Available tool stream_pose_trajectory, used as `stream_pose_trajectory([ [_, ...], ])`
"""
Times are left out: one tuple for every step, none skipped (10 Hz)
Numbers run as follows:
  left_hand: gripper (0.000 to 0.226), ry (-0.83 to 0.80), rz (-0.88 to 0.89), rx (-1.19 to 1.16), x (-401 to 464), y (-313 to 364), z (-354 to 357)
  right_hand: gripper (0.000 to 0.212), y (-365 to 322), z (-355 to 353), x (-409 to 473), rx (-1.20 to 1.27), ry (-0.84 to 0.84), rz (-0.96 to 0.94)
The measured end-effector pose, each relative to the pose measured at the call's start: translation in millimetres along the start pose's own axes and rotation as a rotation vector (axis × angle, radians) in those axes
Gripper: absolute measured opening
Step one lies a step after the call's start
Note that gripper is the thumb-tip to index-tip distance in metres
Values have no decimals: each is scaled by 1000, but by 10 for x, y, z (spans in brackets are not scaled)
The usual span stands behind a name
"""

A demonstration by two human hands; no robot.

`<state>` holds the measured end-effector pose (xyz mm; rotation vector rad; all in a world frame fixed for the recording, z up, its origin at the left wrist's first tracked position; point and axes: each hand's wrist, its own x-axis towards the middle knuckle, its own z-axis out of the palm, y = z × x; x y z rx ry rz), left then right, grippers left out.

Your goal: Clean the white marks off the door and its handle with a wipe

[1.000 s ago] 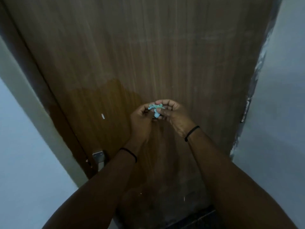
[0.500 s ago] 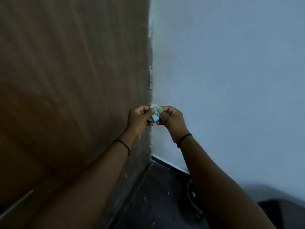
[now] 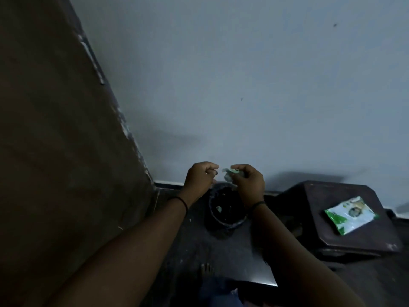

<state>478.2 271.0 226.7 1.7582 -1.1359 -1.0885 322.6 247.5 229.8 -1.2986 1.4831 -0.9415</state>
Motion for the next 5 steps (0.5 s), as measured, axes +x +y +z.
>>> stream_pose_trajectory([
  [29, -51, 24, 294, 241, -271, 264, 21, 470, -137, 272, -96, 44, 41],
  [32, -160, 72, 477, 501, -548, 514, 22, 998, -140, 681, -151, -19, 148],
  [35, -199, 70, 579, 736, -852, 719, 46, 1538, -144, 994, -325, -127, 301],
  [40, -276, 73, 756, 881, -1096, 895, 45, 1907, -153, 1143, -468, -97, 348],
  [44, -318, 86, 924, 945, -1190, 1001, 39, 2010, -34, 1187, -486, -110, 300],
])
